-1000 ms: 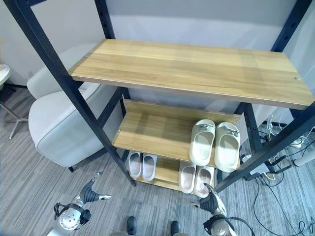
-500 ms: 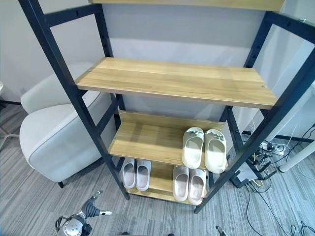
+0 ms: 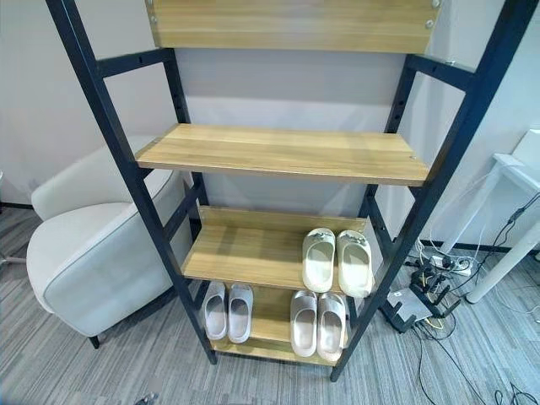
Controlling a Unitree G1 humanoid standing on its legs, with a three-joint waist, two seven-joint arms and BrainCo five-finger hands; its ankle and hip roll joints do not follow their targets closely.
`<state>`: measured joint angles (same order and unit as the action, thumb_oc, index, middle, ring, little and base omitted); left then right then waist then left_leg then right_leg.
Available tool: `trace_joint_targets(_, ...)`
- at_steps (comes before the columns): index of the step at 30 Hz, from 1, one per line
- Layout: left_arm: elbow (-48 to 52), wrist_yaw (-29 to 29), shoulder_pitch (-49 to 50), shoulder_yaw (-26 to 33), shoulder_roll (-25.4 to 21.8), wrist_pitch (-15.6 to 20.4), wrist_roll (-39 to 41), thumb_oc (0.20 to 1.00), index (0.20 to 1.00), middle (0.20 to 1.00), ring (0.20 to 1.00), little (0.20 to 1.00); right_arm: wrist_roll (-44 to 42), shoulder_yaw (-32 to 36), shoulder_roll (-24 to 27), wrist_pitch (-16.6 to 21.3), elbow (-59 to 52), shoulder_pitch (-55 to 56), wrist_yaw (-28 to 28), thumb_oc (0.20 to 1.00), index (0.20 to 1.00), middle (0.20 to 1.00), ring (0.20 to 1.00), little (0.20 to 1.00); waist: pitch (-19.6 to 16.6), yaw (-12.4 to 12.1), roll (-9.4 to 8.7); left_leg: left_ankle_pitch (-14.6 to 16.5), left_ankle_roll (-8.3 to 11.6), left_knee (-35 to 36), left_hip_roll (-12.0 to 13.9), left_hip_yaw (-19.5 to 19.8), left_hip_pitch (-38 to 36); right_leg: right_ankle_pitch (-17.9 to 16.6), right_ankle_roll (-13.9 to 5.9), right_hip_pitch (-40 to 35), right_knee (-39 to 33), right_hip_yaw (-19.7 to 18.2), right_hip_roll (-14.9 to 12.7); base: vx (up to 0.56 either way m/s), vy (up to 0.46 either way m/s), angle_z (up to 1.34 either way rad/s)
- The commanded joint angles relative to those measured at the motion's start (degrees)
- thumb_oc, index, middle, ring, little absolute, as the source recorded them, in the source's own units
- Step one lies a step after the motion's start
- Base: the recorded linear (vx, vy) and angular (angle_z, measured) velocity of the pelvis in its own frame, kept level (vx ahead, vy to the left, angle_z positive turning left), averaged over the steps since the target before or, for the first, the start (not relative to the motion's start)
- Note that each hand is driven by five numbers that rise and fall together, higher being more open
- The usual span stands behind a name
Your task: Arrange the slippers neatly on the shoe rack.
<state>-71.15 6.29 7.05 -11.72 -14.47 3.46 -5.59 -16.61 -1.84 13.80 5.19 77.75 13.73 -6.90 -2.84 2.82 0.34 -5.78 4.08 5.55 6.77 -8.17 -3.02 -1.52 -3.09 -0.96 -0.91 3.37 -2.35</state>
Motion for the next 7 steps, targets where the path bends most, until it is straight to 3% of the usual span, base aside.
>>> trace_joint_targets(1,-2.35,-1.28,-2.1,3.85,-0.29,-0.46,1.43,1.0,1.0,1.0,1.0,1.0,-5.17,1.2,-0.9,-0.67,2.41,-2.41,1.59,1.0,1.0,1.0,1.0,1.0,1.67,0.81,-0.95,7.49,-0.91,-0.55,-4.11,0.64,-4.8,3.54,-3.82,-2.88,1.26,3.29,-1.02,0.03,-0.011,-0.07)
trace_joint_targets(7,-4.15,-2.33,-0.85,4.75,-0.5,-1.01,1.05,1.0,1.0,1.0,1.0,1.0,-5.24,1.6,-0.78,-1.48,3.57,-2.54,3.32,1.0,1.0,1.0,1.0,1.0,2.06,0.77,-0.73,7.62,-0.88,-0.82,-3.77,0.77,-5.13,3.95,-3.54,-3.06,1.44,2.94,-0.78,0.01,-0.011,-0.04)
